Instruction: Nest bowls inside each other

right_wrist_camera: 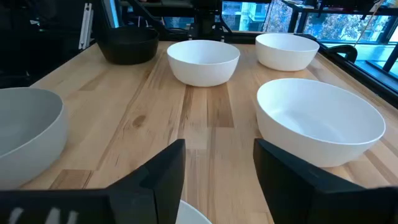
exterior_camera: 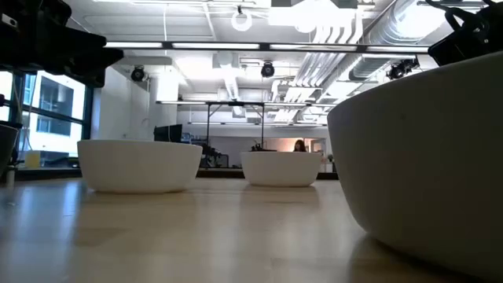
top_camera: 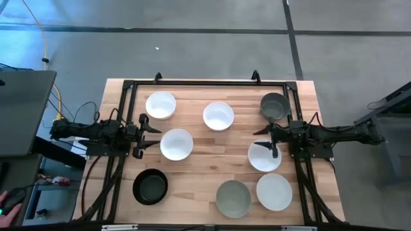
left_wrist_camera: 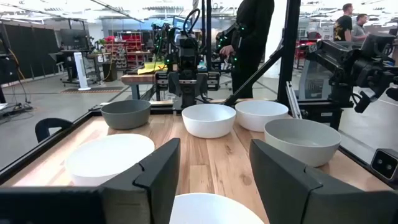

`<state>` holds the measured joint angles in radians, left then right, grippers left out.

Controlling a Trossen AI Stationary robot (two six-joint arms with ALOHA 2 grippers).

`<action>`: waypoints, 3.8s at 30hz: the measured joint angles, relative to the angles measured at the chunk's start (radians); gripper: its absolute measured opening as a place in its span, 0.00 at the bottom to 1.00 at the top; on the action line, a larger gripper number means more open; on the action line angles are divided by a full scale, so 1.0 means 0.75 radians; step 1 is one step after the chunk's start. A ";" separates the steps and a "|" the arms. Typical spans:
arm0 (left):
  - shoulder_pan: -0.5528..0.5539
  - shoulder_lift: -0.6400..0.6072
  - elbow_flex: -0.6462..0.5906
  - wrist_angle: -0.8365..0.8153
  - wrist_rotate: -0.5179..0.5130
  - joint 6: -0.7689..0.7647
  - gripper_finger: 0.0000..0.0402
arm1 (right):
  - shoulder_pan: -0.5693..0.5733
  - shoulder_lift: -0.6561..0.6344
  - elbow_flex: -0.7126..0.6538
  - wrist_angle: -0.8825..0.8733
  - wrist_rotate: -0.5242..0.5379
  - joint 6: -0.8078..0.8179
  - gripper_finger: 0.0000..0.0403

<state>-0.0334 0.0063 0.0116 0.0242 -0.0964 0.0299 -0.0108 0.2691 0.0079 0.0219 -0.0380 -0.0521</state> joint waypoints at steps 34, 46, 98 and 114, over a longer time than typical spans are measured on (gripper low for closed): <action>0.000 0.000 0.000 0.000 0.000 0.000 0.45 | 0.000 0.000 0.000 0.000 0.000 0.000 0.45; 0.000 0.000 0.000 0.000 0.000 0.000 0.45 | 0.000 0.000 0.000 0.000 0.001 0.000 0.45; 0.000 0.000 0.001 0.117 -0.002 -0.401 0.45 | -0.002 0.000 0.000 0.278 0.004 0.521 0.45; 0.000 0.000 0.001 0.063 -0.027 0.113 0.45 | -0.002 0.000 0.000 0.263 0.038 0.138 0.45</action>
<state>-0.0334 0.0063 0.0120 0.0715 -0.1169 0.1146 -0.0124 0.2691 0.0082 0.2195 -0.0093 0.0517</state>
